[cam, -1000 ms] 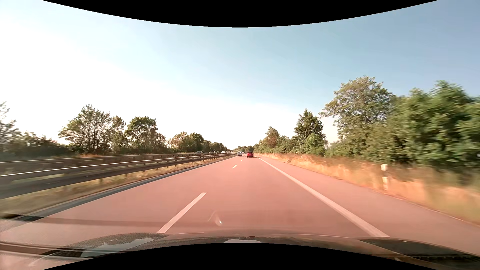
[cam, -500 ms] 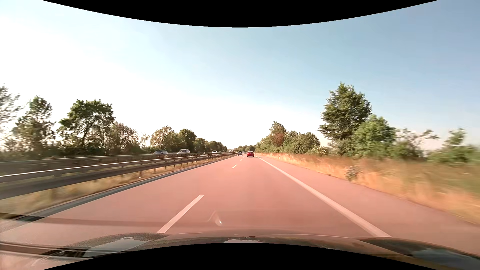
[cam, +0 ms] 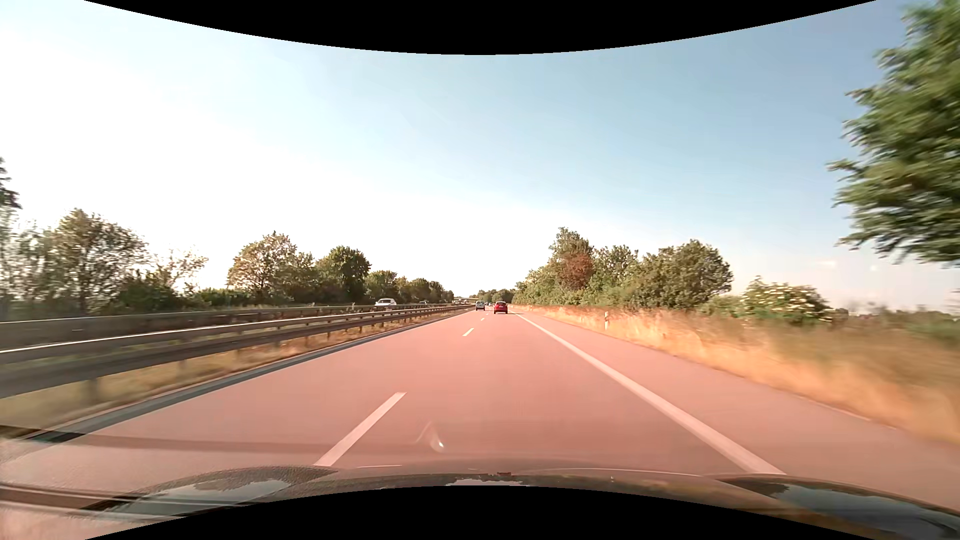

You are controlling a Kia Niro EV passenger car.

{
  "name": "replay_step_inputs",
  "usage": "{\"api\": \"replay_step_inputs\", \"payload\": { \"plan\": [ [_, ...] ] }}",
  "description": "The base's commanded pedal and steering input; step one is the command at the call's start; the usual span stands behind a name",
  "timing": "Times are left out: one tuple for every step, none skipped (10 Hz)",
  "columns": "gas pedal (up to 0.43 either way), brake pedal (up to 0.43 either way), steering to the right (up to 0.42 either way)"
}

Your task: Follow the waypoints while adhering to traffic rules and regulations

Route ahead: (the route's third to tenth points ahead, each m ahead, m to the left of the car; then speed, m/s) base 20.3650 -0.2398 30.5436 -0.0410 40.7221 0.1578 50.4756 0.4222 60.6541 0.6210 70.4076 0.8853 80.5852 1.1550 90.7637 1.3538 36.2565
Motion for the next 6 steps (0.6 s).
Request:
{"api": "replay_step_inputs", "payload": {
  "plan": [
    [0.130, 0.006, -0.001],
    [0.130, 0.006, -0.001],
    [0.130, 0.006, -0.001],
    [0.130, 0.006, -0.001],
    [0.130, 0.006, -0.001],
    [0.130, 0.006, -0.001]
  ]
}}
